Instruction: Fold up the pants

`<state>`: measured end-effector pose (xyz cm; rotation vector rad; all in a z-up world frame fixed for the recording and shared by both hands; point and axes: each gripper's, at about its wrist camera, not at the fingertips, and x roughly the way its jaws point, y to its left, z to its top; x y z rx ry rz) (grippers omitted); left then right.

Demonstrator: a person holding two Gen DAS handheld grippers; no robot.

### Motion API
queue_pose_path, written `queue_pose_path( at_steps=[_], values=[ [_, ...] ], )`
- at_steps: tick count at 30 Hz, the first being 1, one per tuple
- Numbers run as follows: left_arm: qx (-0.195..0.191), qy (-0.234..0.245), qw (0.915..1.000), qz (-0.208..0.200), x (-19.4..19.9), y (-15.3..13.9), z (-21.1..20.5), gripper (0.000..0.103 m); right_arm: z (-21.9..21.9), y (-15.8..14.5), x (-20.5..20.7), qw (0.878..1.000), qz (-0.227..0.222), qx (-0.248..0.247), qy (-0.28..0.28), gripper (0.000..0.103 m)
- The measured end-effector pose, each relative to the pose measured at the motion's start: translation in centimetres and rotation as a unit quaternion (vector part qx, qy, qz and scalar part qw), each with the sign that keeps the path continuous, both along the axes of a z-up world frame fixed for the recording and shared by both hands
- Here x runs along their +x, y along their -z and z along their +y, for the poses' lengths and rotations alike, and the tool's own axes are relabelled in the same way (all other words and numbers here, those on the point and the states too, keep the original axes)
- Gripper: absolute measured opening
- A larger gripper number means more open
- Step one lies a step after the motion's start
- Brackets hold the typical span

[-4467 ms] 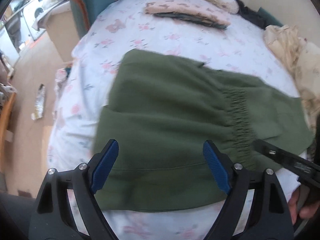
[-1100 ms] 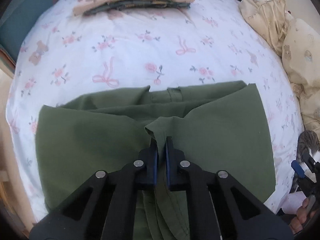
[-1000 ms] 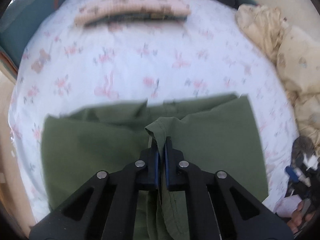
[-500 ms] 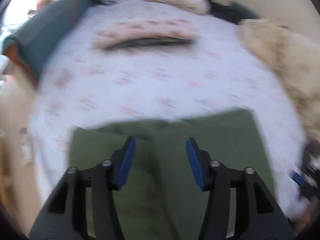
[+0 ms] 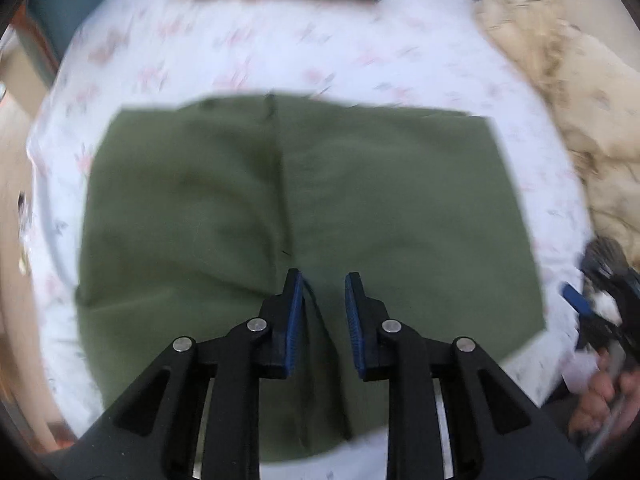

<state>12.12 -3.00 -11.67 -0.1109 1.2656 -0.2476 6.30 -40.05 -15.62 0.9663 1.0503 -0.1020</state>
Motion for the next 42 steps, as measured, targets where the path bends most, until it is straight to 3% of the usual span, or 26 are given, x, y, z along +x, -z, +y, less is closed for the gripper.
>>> queue_pose_path(
  at_steps=[3,5,6,8,12,13,17,19,21,23,25,28,32,37,40,42],
  values=[
    [0.000,0.036,0.9993,0.003,-2.6,-0.2,-1.1,0.019,0.3,0.2,-0.1,1.000,0.006,-0.004,-0.005,0.061],
    [0.003,0.054,0.9980,0.034,-3.9,2.0,-1.4,0.019,0.5,0.6,-0.4,1.000,0.014,-0.006,-0.006,0.061],
    [0.026,0.059,0.9969,0.045,-4.3,3.5,-1.6,0.019,0.5,1.1,-0.6,1.000,0.022,-0.005,-0.006,0.061],
    [0.042,0.055,0.9959,0.058,-4.5,5.6,-1.4,0.019,0.6,1.9,-0.9,0.999,0.035,0.001,-0.009,0.067],
    [0.028,0.045,0.9975,0.046,-4.4,3.6,-1.2,0.020,1.0,3.8,-1.4,0.998,0.064,0.009,-0.010,0.072],
    [0.017,0.038,0.9983,0.039,-4.7,2.5,-1.0,0.025,1.3,4.3,-1.3,0.998,0.065,0.016,-0.014,0.072],
    [0.004,0.021,0.9996,-0.019,-5.4,-2.2,0.5,0.066,2.4,5.6,-0.7,0.997,0.065,0.022,-0.035,0.072],
    [0.003,0.010,0.9977,-0.067,-6.1,-4.4,1.7,0.072,2.8,5.6,-0.4,0.998,0.054,0.011,-0.029,0.072],
    [-0.002,-0.006,0.9951,-0.098,-6.6,-5.6,2.9,0.072,3.2,5.5,-0.3,0.999,0.036,0.016,-0.028,0.067],
    [-0.002,-0.023,0.9939,-0.108,-6.1,-5.7,3.4,0.072,3.8,5.1,-0.1,0.999,0.020,0.015,-0.036,0.038],
    [-0.006,-0.043,0.9930,-0.110,-5.7,-5.5,4.4,0.072,4.6,3.7,0.0,0.998,-0.006,-0.008,-0.055,0.018],
    [-0.011,-0.064,0.9923,-0.105,-5.3,-4.9,4.8,0.072,6.0,0.6,-0.1,0.994,-0.062,-0.051,-0.077,0.009],
    [-0.025,-0.073,0.9943,-0.073,-4.8,-4.5,5.6,0.072,8.9,-4.2,-0.4,0.976,-0.159,-0.081,-0.128,0.006],
    [-0.067,-0.062,0.9946,-0.050,-2.4,-6.4,4.6,0.072,14.4,-8.8,-1.7,0.930,-0.267,-0.080,-0.241,0.006],
    [-0.072,-0.043,0.9956,-0.042,1.0,-8.2,3.0,0.072,18.0,-9.7,-2.1,0.897,-0.292,-0.083,-0.323,0.005],
    [-0.092,-0.029,0.9947,-0.037,3.6,-9.3,1.5,0.072,19.0,-9.1,-2.0,0.892,-0.283,-0.078,-0.344,0.005]
  ],
)
